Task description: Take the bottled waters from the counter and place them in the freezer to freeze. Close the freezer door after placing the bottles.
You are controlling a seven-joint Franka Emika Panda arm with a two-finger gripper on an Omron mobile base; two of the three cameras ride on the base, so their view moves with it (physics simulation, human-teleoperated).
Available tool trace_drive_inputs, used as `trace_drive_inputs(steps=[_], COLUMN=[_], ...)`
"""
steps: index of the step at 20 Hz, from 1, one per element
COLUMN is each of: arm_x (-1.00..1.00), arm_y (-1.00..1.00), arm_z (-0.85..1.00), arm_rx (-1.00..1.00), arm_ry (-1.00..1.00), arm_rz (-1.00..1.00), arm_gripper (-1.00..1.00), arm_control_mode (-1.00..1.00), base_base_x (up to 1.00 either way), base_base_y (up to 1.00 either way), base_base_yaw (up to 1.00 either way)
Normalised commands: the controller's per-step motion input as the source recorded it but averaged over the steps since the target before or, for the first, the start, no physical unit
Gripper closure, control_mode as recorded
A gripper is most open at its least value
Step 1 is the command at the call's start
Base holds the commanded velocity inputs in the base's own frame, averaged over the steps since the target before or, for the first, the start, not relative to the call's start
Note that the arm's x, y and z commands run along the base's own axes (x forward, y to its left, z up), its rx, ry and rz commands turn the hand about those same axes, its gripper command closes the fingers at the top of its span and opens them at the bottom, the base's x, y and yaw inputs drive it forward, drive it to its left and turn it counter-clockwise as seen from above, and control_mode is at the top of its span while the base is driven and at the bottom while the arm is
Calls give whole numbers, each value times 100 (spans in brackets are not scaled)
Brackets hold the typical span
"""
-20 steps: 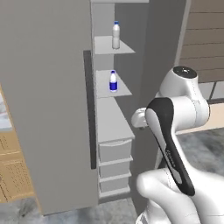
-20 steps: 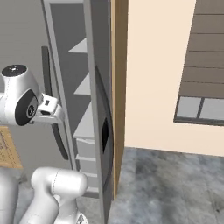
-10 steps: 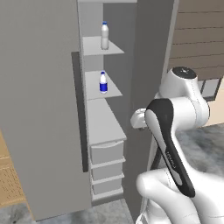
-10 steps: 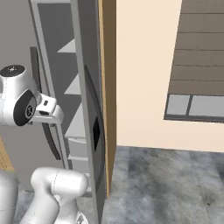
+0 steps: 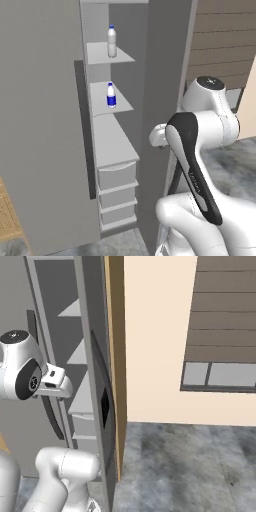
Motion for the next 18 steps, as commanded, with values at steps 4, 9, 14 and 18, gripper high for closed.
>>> trace_drive_inputs(steps=[4, 9, 14, 18], arm_x=[0, 0, 0, 0], arm_y=[0, 0, 0, 0], arm_z=[0, 0, 0, 0], arm_rx=[0, 0, 0, 0], arm_ry=[0, 0, 0, 0], arm_rz=[0, 0, 0, 0], arm_gripper=[-100, -100, -100, -100], arm_control_mode=[100, 100, 100, 100], base_base_x=[1, 0, 0, 2], base_base_y=[-46, -54, -11, 22], base_base_yaw=[1, 2, 0, 4])
